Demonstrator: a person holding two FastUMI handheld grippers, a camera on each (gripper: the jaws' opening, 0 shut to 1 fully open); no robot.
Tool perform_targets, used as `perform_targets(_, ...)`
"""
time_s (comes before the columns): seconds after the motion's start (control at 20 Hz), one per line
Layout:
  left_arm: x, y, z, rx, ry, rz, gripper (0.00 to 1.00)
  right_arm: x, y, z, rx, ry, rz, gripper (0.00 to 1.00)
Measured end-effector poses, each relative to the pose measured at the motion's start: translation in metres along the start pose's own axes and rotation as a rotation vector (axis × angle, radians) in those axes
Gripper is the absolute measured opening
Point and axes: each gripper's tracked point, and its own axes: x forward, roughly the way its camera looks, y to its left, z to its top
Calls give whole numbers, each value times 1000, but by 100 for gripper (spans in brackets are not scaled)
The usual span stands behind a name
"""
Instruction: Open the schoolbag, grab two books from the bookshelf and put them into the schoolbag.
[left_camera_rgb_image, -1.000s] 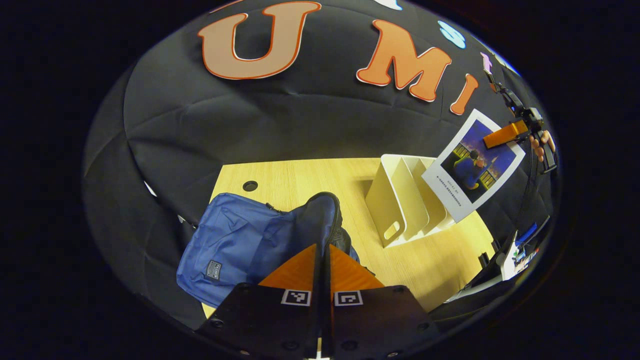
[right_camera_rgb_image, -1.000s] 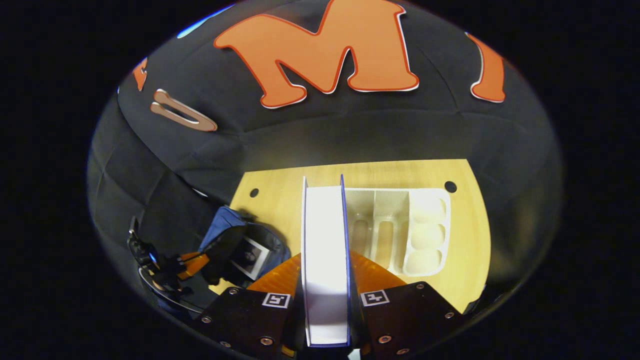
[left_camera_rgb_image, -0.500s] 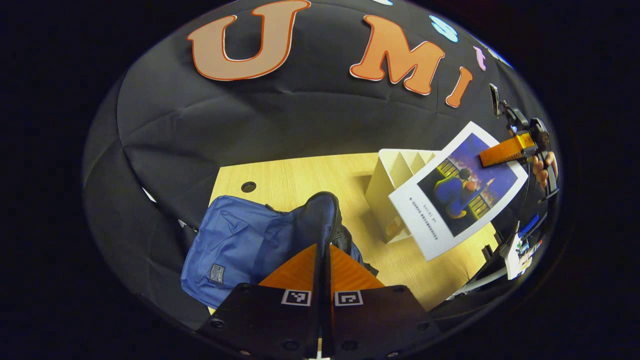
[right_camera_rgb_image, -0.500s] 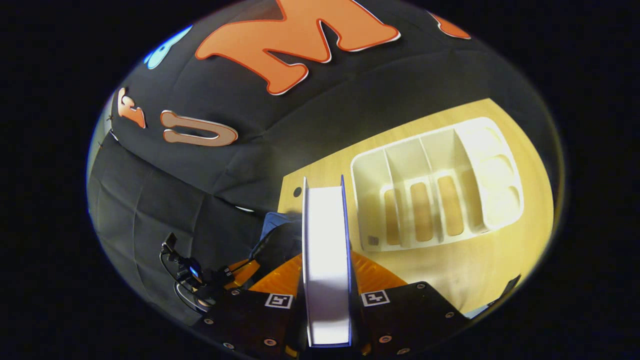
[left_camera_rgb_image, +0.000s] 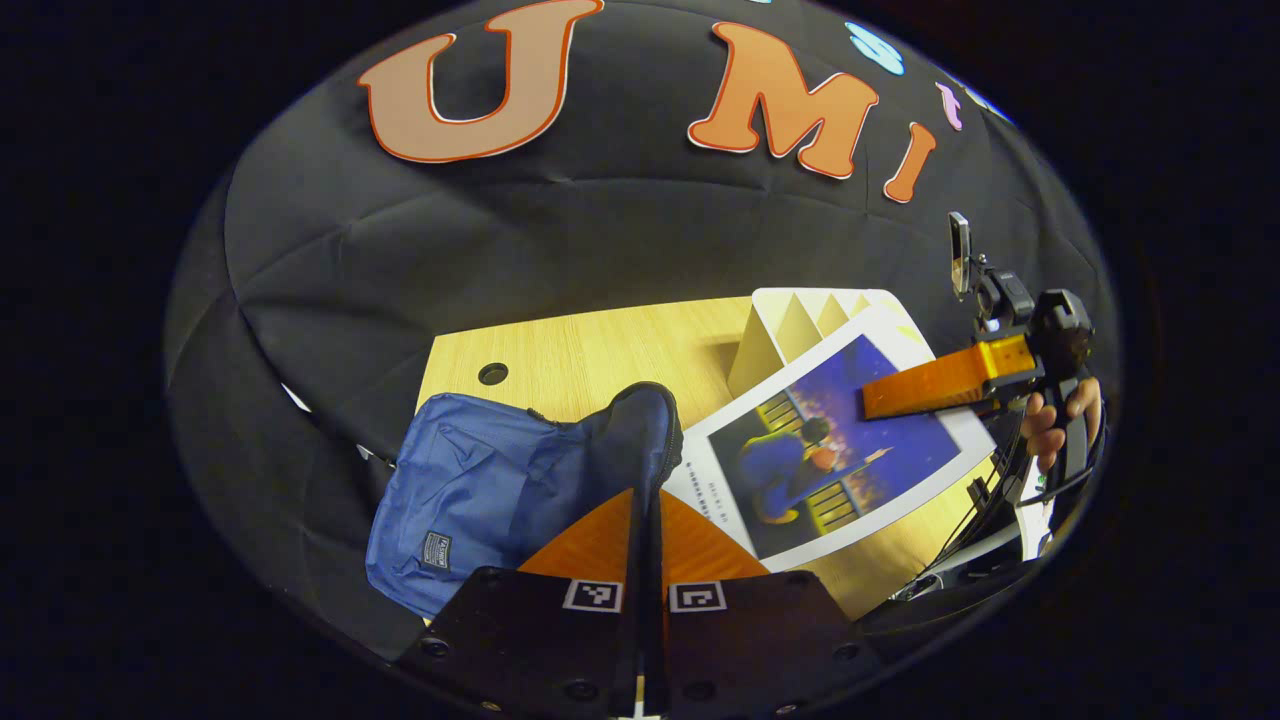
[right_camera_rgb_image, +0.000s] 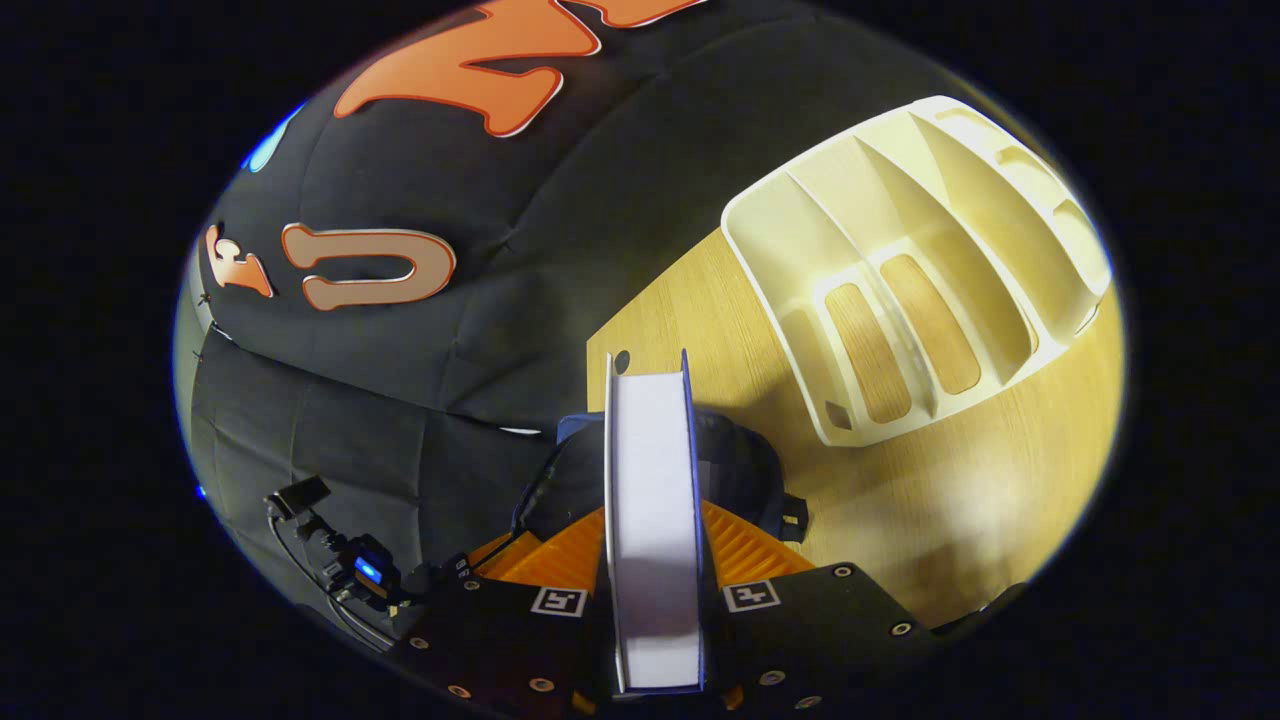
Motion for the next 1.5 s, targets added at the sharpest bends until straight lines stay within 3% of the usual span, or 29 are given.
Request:
perform_targets(0.25,0,-2,1,6,0,-4,3,37,17,-26,-40,-54,4,35)
perform_targets(0.55,-2,-8,4,30,10,-22,3,87,14,-45,60,-68,21,35)
perform_targets(0.7,-2,-11,3,50,25,-32,3,106,14,-55,50,-62,28,34)
perform_targets(1.5,-10,-28,18,129,59,-79,3,166,23,-85,51,-79,116,35)
